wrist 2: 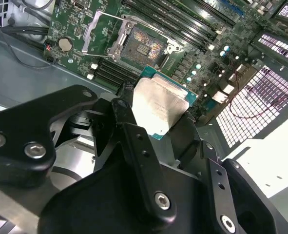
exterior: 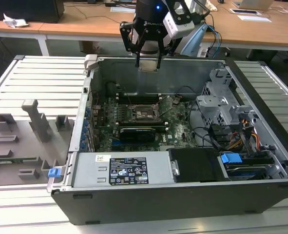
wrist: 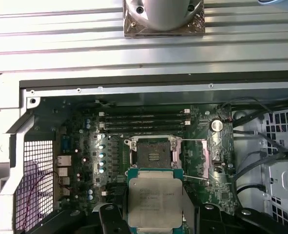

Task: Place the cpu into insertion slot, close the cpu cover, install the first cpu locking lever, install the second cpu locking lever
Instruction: 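Place the cpu into insertion slot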

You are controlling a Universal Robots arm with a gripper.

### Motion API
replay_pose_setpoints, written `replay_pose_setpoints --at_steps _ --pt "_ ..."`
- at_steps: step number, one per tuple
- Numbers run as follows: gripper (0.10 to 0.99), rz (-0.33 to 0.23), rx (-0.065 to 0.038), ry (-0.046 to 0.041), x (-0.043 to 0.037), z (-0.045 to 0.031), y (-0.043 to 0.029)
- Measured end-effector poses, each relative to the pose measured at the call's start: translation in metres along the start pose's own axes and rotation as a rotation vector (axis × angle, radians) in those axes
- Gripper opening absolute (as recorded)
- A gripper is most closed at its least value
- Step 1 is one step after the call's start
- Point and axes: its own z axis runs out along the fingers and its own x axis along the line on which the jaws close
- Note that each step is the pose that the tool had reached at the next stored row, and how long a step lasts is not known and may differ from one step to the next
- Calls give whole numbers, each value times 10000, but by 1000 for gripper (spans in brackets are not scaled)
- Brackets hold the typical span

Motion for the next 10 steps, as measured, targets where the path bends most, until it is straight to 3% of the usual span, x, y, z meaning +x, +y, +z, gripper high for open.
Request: replay_pose_setpoints --at_steps 10 --pt "541 732 -11 -65 0 4 0"
